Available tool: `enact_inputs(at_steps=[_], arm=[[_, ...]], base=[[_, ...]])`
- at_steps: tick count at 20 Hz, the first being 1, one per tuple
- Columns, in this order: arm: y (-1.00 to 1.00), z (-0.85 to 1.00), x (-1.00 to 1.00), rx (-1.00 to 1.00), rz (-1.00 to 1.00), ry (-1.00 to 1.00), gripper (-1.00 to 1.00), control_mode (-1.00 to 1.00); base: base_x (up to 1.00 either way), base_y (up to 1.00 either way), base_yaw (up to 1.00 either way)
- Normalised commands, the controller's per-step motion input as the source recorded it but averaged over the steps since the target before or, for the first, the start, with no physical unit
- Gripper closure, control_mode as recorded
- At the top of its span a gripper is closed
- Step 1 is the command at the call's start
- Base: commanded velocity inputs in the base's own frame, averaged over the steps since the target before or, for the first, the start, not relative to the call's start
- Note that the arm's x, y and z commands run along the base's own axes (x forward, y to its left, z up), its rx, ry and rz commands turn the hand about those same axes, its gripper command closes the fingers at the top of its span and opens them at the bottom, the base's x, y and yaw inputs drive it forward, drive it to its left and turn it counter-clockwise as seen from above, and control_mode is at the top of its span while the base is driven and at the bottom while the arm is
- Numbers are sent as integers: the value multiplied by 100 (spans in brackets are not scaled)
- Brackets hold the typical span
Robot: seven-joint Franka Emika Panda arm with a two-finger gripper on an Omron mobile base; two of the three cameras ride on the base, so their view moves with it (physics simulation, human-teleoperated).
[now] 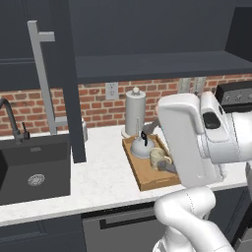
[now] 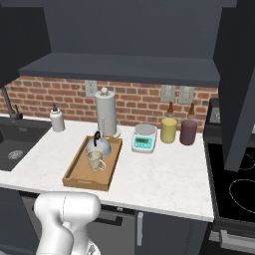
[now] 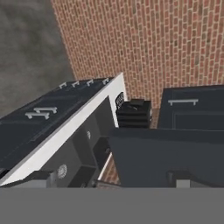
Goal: Pick the kettle from the counter and place it on the tray. Then pick the mug from the cabinet and place it on the tray. Then close the cabinet doors.
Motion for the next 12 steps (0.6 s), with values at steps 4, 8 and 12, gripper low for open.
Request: enact_inputs(at_steps=[4,8,12], arm=[[43,4,0,7,-1,1,-100,-100],[47,16,-3,16,0,4,-100,-100],[54,11,-10,12,0,0,-100,-100]], base=[[0,0,0],[0,0,0],[0,0,0]])
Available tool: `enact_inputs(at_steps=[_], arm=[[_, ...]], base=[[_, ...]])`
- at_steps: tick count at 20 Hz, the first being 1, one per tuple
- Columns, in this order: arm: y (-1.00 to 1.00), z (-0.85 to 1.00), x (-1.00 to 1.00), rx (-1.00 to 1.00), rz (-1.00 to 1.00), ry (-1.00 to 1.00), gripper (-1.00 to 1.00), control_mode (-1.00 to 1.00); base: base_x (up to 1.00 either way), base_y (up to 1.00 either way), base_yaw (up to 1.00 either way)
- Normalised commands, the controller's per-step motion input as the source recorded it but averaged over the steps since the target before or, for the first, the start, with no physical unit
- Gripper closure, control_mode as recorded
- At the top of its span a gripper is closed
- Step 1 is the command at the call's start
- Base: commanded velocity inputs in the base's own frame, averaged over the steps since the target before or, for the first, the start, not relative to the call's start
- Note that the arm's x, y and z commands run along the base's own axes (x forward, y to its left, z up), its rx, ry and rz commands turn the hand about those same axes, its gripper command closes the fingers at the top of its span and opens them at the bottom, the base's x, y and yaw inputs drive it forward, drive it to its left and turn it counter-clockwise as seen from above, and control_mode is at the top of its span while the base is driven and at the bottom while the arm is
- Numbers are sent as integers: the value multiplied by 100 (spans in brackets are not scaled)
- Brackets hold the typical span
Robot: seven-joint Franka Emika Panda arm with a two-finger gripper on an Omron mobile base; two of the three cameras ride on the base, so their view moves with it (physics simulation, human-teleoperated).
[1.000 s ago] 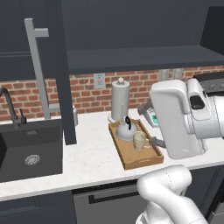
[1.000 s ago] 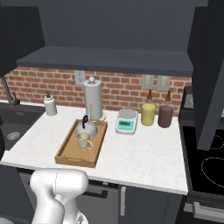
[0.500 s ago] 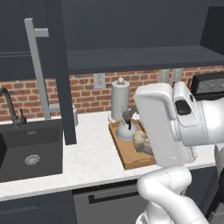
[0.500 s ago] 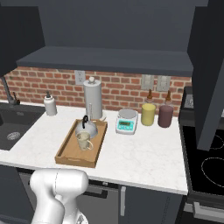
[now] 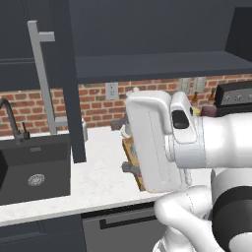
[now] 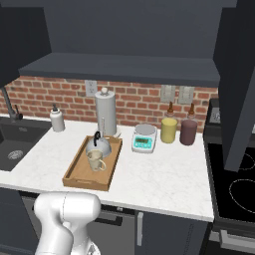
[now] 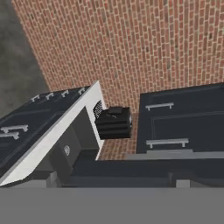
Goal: Pick the kettle from the counter and place it on the tray. Then pick the mug from the cabinet and place it on the tray. Then close the cabinet doors.
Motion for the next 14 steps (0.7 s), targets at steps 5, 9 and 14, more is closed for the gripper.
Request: enact_inputs(at_steps=[5,9,14], arm=[[58,5,-16,4,0,-1,-100,-100],[55,30,0,3,-11,-9,-100,-100],[45,19,0,5,-3,0,-100,-100]], base=[[0,0,0],[0,0,0],[0,0,0]])
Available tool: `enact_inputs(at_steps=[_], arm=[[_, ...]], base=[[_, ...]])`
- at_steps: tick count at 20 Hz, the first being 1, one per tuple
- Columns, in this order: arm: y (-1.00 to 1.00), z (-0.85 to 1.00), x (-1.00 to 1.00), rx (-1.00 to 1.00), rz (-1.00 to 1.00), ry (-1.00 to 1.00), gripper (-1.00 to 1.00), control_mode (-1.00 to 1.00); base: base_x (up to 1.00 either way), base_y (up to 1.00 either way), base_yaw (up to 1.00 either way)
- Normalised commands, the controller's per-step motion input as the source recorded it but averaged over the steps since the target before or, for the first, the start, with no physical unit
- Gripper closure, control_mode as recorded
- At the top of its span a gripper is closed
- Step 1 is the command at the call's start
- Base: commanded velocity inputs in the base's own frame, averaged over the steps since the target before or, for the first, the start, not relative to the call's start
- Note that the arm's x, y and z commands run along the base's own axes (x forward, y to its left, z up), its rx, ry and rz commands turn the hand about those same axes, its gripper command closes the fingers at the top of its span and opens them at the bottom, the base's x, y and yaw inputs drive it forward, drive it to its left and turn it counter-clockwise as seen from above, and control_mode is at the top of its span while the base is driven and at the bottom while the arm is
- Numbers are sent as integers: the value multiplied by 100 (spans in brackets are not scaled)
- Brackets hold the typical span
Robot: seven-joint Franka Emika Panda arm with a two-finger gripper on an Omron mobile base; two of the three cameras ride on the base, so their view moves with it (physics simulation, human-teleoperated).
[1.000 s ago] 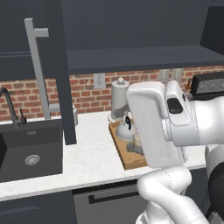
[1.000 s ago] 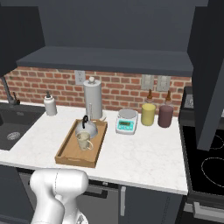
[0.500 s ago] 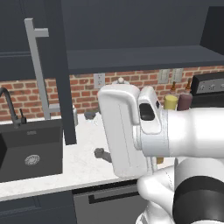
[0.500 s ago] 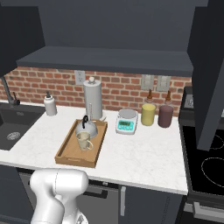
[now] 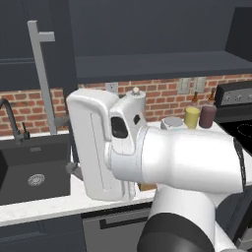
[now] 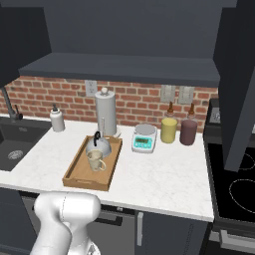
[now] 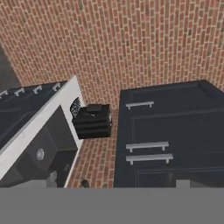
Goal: Pick the kettle from the counter and place it on the tray. Then pick the mug from the cabinet and place it on the tray. Then close the cabinet doors.
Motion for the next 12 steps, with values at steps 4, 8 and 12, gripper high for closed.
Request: enact_inputs(at_steps=[4,8,12], arm=[[32,8,2,0,-1,-1,-100,-100],[31,0,16,-1,-11,0,-100,-100],[36,-9,22,-1,-17,0,-100,-100]], base=[[0,0,0],[0,0,0],[0,0,0]])
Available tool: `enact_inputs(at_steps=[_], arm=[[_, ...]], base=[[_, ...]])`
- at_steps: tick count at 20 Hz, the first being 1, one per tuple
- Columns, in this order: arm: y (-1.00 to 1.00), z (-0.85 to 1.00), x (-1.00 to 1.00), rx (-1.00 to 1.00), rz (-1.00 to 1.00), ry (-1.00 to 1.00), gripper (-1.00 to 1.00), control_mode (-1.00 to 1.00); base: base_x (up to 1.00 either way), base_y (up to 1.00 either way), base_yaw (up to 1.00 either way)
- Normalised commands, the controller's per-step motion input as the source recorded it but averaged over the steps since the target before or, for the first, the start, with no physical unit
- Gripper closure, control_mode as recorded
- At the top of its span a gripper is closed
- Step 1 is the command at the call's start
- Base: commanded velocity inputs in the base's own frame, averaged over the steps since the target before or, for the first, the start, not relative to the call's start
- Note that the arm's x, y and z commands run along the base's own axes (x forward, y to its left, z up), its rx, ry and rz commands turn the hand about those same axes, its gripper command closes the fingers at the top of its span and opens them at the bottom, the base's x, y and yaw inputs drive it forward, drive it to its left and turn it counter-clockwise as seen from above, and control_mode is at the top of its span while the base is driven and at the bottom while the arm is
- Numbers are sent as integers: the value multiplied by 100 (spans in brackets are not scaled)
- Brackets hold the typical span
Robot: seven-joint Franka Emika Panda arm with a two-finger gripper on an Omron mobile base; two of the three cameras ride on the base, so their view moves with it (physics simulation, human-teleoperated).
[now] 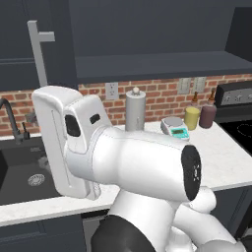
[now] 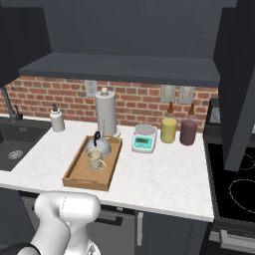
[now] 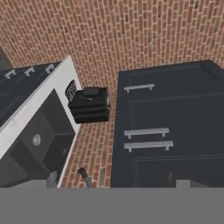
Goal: Pick the kettle from the counter and place it on the tray. Then pick the mug from the cabinet and place it on the tray. Then close the cabinet doors.
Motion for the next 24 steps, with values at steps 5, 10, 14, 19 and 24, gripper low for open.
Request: enact_inputs(at_steps=[5,10,14,19,24], arm=[[37,-2,23,0,-21,0,-100,-100],[11,0,35,0,-18,0,-100,-100],[2,0,46,0,-15,0,-100,-100],[8,-3,38,0,-11,0,-100,-100],[2,-11,20,0,-9,0,-100,-100]], base=[[0,0,0],[0,0,0],[0,0,0],[0,0,0],[0,0,0]])
